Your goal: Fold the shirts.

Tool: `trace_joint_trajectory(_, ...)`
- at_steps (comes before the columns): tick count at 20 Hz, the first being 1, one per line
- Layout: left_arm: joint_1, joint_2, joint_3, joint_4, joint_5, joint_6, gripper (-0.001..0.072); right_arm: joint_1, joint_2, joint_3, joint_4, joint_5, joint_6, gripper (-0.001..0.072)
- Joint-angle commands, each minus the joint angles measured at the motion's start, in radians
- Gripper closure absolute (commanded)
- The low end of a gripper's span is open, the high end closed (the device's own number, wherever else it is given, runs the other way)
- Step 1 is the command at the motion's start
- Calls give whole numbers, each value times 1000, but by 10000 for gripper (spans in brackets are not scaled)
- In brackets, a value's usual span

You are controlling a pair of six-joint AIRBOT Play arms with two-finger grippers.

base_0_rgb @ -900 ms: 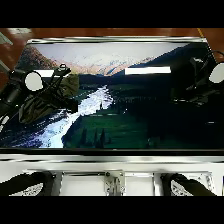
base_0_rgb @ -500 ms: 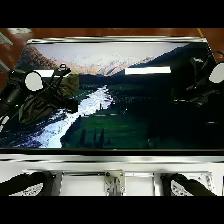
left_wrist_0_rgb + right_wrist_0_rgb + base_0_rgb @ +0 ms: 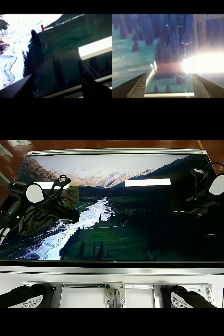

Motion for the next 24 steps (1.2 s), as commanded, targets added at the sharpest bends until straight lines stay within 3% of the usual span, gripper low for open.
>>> trace_joint_trajectory(1,0,-18,0,-23,87,0,-2,1,0,1,-10,-3,1,23)
trace_joint_trajectory(5,2,-36,0,-45,145,-27,3,1,0,1,-6,8,0,23)
trace_joint_trajectory(7,33,-64,13,73,257,-95,2,1,-1,1,-6,-7,-8,23)
trace_joint_trajectory(10,214,-196,162,122,257,-126,-9,1,-1,1,-6,-24,-8,23)
trace_joint_trajectory(13,433,-372,343,51,204,-238,-8,1,-7,1,-5,-24,-7,23)
trace_joint_trajectory(16,569,-521,412,-147,145,-236,-9,1,-20,-10,14,-32,-7,23)
trace_joint_trajectory(24,593,-684,412,-149,146,-211,-9,1,-96,-26,58,-20,-8,23)
